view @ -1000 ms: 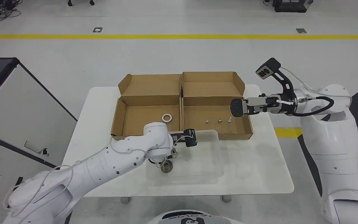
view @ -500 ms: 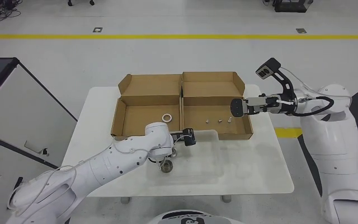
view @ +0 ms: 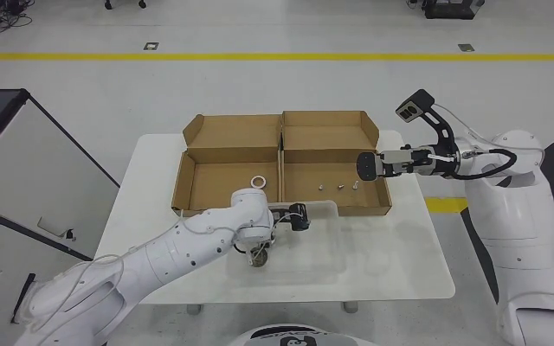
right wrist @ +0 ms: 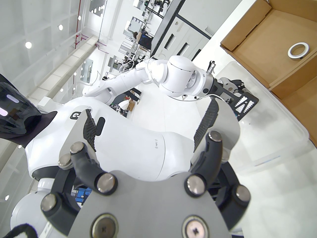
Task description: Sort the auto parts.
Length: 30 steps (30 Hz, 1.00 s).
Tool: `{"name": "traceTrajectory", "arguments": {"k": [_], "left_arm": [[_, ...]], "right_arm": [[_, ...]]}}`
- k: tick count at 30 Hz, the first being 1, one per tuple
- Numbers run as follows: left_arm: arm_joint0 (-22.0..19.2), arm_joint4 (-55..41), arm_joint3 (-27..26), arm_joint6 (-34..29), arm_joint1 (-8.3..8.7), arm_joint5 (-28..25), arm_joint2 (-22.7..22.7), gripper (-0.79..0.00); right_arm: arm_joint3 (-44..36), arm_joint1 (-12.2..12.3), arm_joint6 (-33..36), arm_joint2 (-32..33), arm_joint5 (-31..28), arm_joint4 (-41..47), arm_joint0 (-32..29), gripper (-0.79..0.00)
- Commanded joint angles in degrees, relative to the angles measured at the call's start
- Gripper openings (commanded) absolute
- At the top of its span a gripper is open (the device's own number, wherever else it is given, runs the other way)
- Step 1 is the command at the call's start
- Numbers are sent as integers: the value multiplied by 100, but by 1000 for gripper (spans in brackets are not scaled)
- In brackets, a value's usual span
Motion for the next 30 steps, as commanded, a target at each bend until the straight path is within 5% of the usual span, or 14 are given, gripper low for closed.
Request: {"name": "traceTrajectory", "arguments": {"k": [1,30], "left_arm": [[7,-142,-21,-35,-11,-113,-4,-483],[-205,-712,339,37,-128,-337,157,-514]], "right_arm": [[0,0,0,0,0,0,0,0],[0,0,0,0,0,0,0,0]]}}
